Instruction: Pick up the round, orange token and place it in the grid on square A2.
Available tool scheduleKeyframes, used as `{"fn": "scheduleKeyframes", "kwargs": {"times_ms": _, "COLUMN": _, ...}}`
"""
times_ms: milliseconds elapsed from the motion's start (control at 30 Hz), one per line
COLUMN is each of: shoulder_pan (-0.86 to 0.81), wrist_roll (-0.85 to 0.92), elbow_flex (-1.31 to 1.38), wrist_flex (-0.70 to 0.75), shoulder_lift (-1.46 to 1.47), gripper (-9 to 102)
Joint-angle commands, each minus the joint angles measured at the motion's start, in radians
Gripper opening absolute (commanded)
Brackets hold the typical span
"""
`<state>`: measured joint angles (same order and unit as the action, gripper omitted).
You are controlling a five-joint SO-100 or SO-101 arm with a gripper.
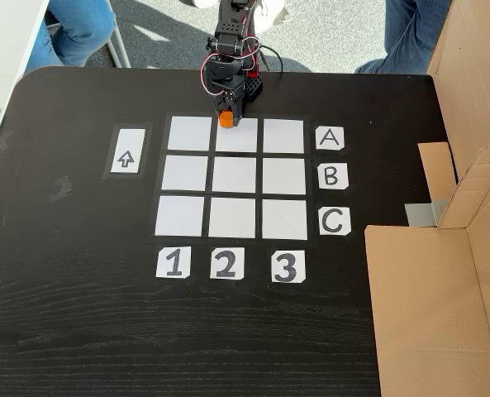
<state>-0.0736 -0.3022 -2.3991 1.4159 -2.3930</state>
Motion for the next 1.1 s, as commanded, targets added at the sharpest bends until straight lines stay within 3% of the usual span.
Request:
{"fn": "scheduleKeyframes", "kwargs": {"times_ms": 0, "shoulder_pan": 0.012, "wrist_roll": 0.008, "elbow_flex": -0.035, "wrist_flex": -0.037, "shoulder_lift": -0.012, "gripper": 0}}
{"fn": "scheduleKeyframes", "kwargs": {"times_ms": 833, "shoulder_pan": 0.038, "wrist_roll": 0.009, "elbow_flex": -0.245, "wrist_flex": -0.219, "shoulder_lift": 0.02, "gripper": 0}}
{"fn": "scheduleKeyframes", "kwargs": {"times_ms": 1067, "shoulder_pan": 0.005, "wrist_roll": 0.003, "elbow_flex": -0.308, "wrist_flex": -0.308, "shoulder_lift": 0.028, "gripper": 6}}
